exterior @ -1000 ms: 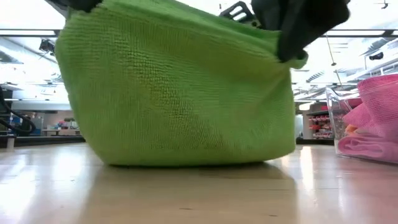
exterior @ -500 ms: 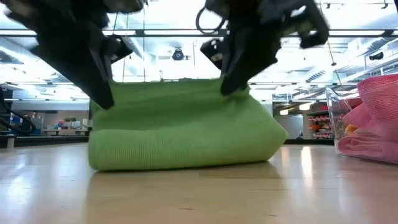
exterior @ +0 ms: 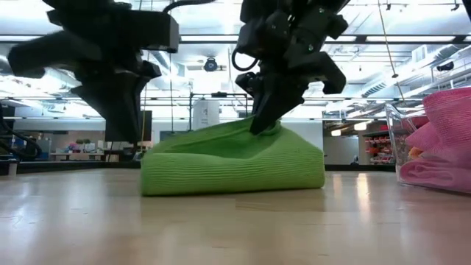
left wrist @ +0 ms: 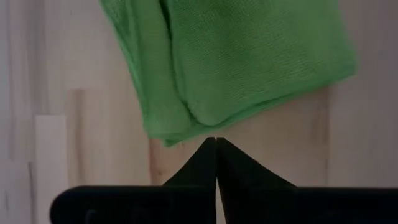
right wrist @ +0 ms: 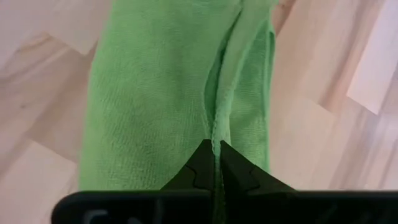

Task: Fold microfiber towels
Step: Fold the green towel

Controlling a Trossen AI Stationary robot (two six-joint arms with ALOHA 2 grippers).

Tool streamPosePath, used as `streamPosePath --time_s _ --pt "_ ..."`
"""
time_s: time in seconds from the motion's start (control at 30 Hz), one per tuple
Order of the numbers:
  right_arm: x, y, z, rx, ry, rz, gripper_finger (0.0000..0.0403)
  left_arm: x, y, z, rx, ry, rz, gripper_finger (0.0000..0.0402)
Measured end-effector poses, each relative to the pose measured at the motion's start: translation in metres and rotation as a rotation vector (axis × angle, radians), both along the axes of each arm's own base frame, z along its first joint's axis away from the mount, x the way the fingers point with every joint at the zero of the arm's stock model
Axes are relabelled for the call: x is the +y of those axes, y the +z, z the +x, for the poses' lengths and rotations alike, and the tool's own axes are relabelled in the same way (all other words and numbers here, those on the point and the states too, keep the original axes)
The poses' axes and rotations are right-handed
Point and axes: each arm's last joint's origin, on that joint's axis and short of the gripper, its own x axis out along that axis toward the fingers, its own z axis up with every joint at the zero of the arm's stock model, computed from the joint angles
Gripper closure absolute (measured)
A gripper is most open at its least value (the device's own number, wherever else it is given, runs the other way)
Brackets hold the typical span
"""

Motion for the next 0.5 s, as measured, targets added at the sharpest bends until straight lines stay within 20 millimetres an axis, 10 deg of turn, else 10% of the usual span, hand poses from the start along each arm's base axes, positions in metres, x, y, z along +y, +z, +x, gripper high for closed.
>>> streamPosePath --time_s 0.5 --pt "-0.034 -0.015 -0.001 -0.083 0.069 -0.005 0.0367 0.012 0.000 0.003 0.024 0.005 0.026 0.0364"
